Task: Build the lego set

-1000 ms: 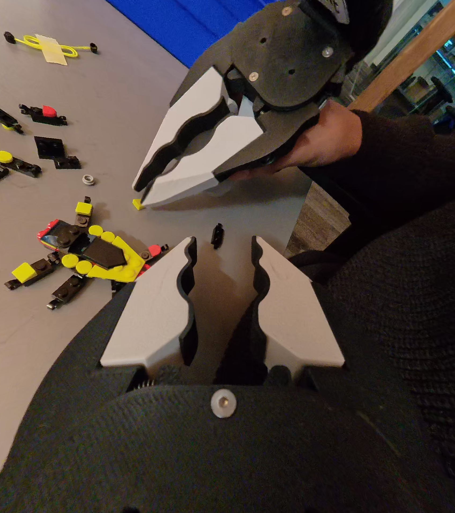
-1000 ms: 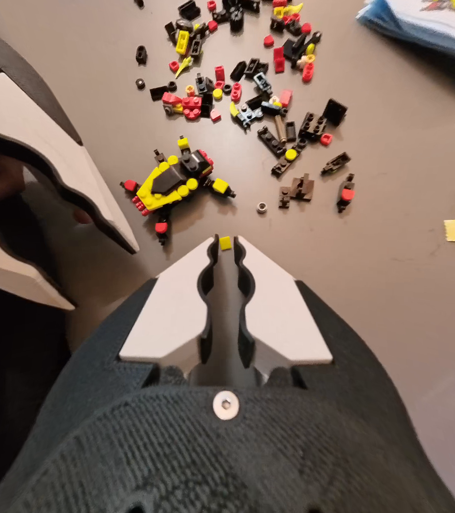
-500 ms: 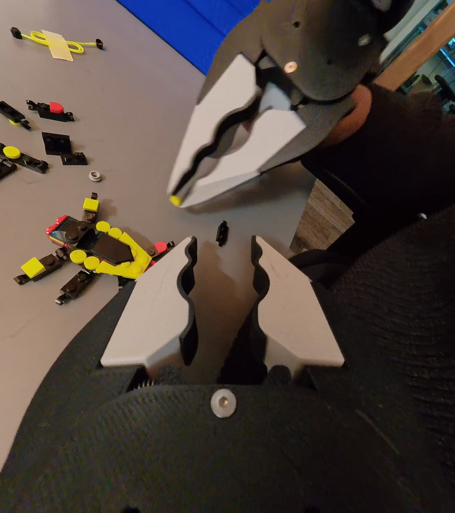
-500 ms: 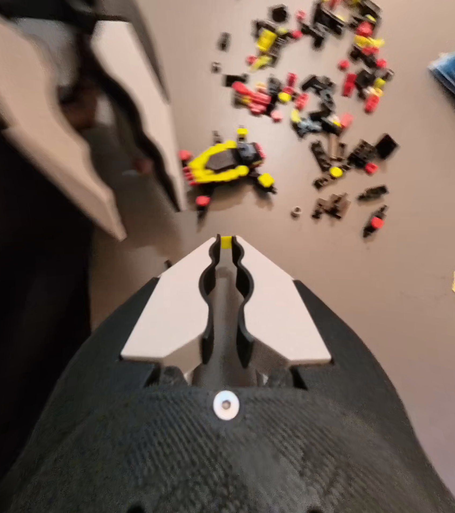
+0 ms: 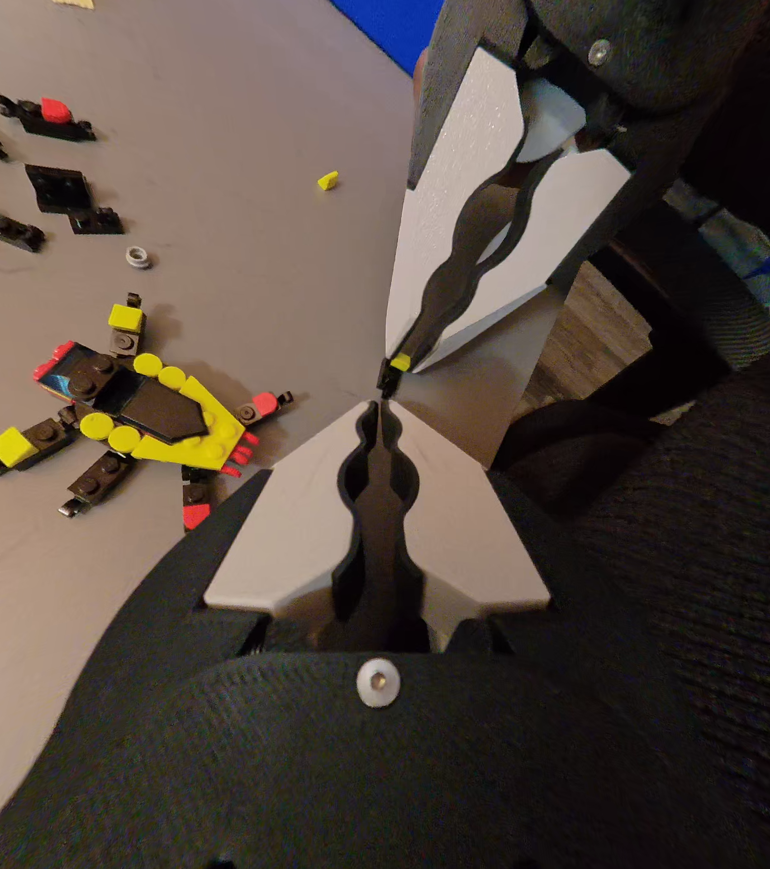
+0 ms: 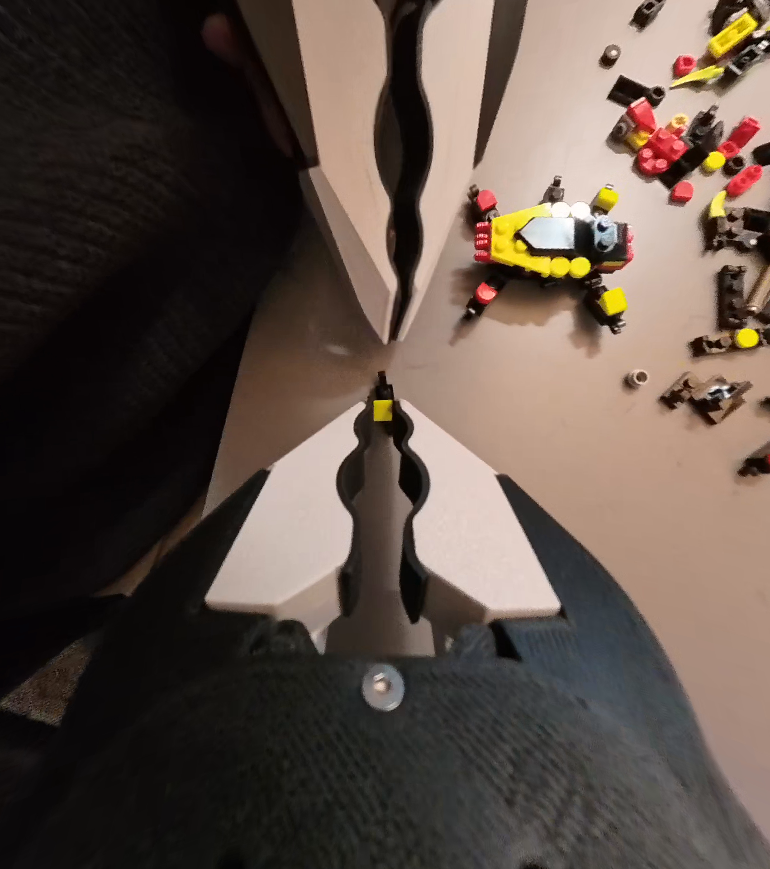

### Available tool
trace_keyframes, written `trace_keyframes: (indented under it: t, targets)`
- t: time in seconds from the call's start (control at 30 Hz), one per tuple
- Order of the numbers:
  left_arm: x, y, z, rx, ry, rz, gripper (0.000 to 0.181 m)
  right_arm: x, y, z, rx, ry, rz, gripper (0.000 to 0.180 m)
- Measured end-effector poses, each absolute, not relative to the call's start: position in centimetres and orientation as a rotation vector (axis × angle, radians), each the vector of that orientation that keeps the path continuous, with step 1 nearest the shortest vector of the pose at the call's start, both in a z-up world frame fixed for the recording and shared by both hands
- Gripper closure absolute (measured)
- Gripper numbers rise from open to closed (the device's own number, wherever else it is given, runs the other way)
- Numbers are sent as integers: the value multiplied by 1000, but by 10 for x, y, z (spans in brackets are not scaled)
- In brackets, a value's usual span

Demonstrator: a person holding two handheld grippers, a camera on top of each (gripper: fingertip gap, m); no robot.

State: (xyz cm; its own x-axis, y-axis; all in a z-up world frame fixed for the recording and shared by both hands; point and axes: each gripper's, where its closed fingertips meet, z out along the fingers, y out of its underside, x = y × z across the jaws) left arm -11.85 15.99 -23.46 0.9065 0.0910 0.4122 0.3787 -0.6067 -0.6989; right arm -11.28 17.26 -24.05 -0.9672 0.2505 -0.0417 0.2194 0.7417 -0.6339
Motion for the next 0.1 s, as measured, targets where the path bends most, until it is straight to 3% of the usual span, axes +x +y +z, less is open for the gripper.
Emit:
trace_keyframes:
  t: [0.1]
  targets:
    - [-117,161,-241,-2236,-345,-451,181,-113,172,-241,-381,-2898,1030,174]
